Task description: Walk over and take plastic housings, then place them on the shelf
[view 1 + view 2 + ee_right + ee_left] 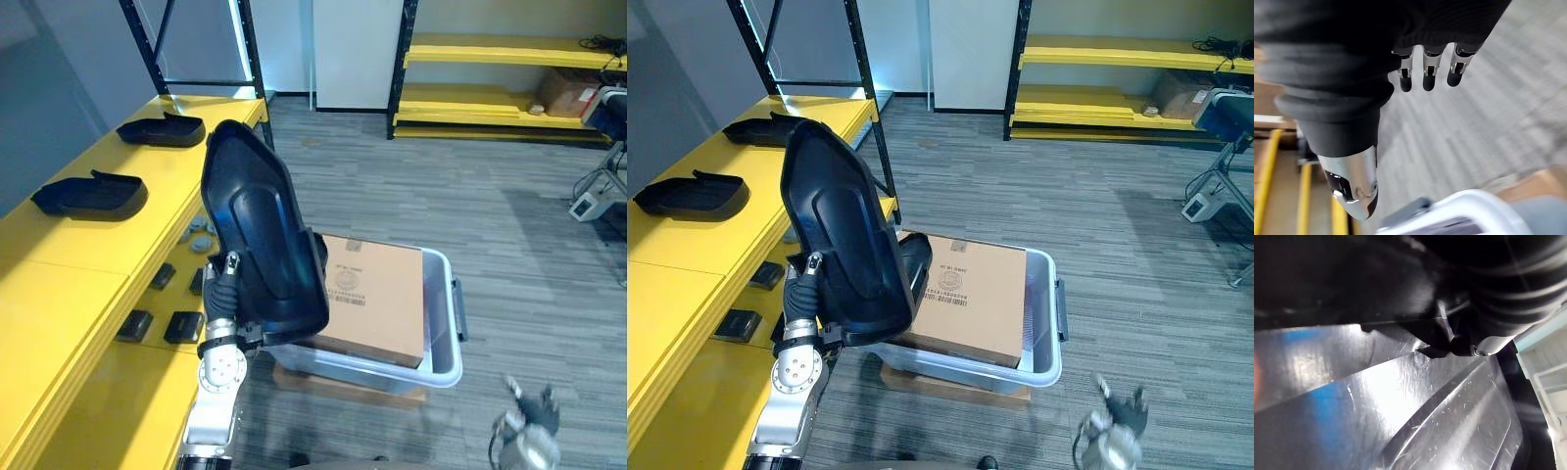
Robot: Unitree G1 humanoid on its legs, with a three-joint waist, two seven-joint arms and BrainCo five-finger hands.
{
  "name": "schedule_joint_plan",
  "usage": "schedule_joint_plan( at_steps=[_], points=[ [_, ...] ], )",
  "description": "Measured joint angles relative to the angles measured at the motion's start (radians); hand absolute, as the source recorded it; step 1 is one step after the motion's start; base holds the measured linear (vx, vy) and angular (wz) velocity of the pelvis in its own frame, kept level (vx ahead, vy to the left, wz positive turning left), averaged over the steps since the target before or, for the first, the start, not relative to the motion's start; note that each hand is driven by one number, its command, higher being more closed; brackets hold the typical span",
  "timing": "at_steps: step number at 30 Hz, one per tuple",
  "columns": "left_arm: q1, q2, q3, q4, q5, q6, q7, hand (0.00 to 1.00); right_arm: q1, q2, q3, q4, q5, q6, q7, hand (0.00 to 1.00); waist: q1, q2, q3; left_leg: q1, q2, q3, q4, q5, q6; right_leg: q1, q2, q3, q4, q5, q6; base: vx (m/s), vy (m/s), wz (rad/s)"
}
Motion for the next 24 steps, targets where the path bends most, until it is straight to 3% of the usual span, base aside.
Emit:
schedule_joint_plan(
  at_steps=[5, 8, 11, 13, 14, 15, 17, 18, 20, 22, 23, 24],
  points=[
    [0.0, -0.004, -0.063, -0.008, -0.005, 0.0, -0.032, 1.0, 0.014, 0.034, 0.08, 0.034, -0.004, 0.012, 0.033, 0.0, 0.02, -0.004, 0.031, -0.021, -0.022, -0.113, 0.0, 0.006, -0.005, 0.015, -0.033, -0.142, 0.072, -0.057, 0.011, -0.03, -0.002, 0.88],
    [0.017, -0.021, -0.072, -0.086, -0.009, -0.002, -0.032, 1.0, 0.012, 0.035, 0.135, 0.027, -0.018, 0.011, 0.046, 0.0, 0.032, -0.003, 0.055, -0.079, -0.039, -0.152, 0.035, 0.029, 0.004, 0.019, -0.089, -0.308, 0.176, -0.126, 0.032, 0.0, 0.018, 1.54],
    [0.021, -0.031, -0.065, -0.115, -0.033, -0.013, -0.032, 1.0, -0.017, 0.024, 0.197, -0.016, -0.044, 0.011, 0.048, 0.0, 0.071, -0.006, 0.07, -0.133, -0.085, -0.213, 0.092, 0.02, 0.015, 0.016, -0.15, -0.409, 0.274, -0.186, 0.059, 0.01, 0.04, 1.17],
    [0.025, -0.038, -0.071, -0.117, -0.046, -0.014, -0.034, 1.0, -0.038, 0.023, 0.238, -0.044, -0.064, 0.009, 0.049, 0.0, 0.081, -0.01, 0.081, -0.178, -0.089, -0.127, 0.158, -0.017, 0.068, 0.027, -0.183, -0.469, 0.319, -0.212, 0.073, 0.01, 0.051, 1.19],
    [0.038, -0.047, -0.08, -0.118, -0.047, -0.014, -0.041, 1.0, -0.047, 0.022, 0.259, -0.066, -0.069, 0.009, 0.051, 0.0, 0.077, -0.013, 0.086, -0.208, -0.081, -0.027, 0.212, -0.045, 0.109, 0.047, -0.202, -0.509, 0.331, -0.215, 0.078, 0.03, 0.072, 1.17],
    [0.045, -0.054, -0.082, -0.118, -0.047, -0.015, -0.047, 1.0, -0.048, 0.022, 0.273, -0.074, -0.074, 0.009, 0.052, 0.0, 0.077, -0.016, 0.09, -0.223, -0.06, 0.031, 0.243, -0.054, 0.121, 0.056, -0.214, -0.521, 0.333, -0.215, 0.078, 0.08, 0.1, 1.23],
    [0.067, -0.068, -0.086, -0.118, -0.057, -0.02, -0.067, 1.0, -0.049, 0.026, 0.307, -0.106, -0.092, 0.009, 0.055, 0.0, 0.082, -0.014, 0.092, -0.255, 0.012, 0.254, 0.364, -0.139, 0.134, 0.106, -0.22, -0.564, 0.333, -0.218, 0.085, 0.13, 0.075, 0.99],
    [0.067, -0.069, -0.086, -0.118, -0.057, -0.02, -0.074, 1.0, -0.049, 0.027, 0.322, -0.109, -0.096, 0.009, 0.058, 0.0, 0.082, -0.014, 0.093, -0.261, 0.021, 0.278, 0.391, -0.155, 0.124, 0.118, -0.222, -0.567, 0.333, -0.217, 0.087, 0.16, 0.07, 0.85],
    [0.063, -0.072, -0.087, -0.119, -0.075, -0.034, -0.082, 1.0, -0.052, 0.044, 0.329, -0.125, -0.1, 0.012, 0.074, 0.0, 0.086, -0.015, 0.089, -0.288, -0.016, 0.224, 0.469, -0.197, 0.114, 0.162, -0.238, -0.58, 0.336, -0.216, 0.088, 0.21, 0.148, 0.92],
    [0.054, -0.07, -0.087, -0.125, -0.076, -0.034, -0.096, 1.0, -0.054, 0.06, 0.329, -0.131, -0.102, 0.014, 0.074, 0.0, 0.092, -0.029, 0.091, -0.295, -0.058, 0.174, 0.513, -0.226, 0.13, 0.184, -0.272, -0.6, 0.386, -0.216, 0.088, 0.25, 0.167, 1.0],
    [0.048, -0.069, -0.102, -0.127, -0.076, -0.034, -0.099, 1.0, -0.052, 0.064, 0.329, -0.137, -0.107, 0.024, 0.074, 0.0, 0.101, -0.039, 0.095, -0.293, -0.09, 0.138, 0.548, -0.242, 0.14, 0.192, -0.313, -0.591, 0.466, -0.215, 0.081, 0.28, 0.188, 0.98],
    [0.046, -0.069, -0.109, -0.127, -0.076, -0.033, -0.098, 1.0, -0.044, 0.061, 0.328, -0.137, -0.11, 0.03, 0.074, 0.0, 0.103, -0.041, 0.095, -0.286, -0.102, 0.121, 0.559, -0.255, 0.151, 0.184, -0.334, -0.559, 0.529, -0.214, 0.04, 0.3, 0.22, 1.03]
  ],
)
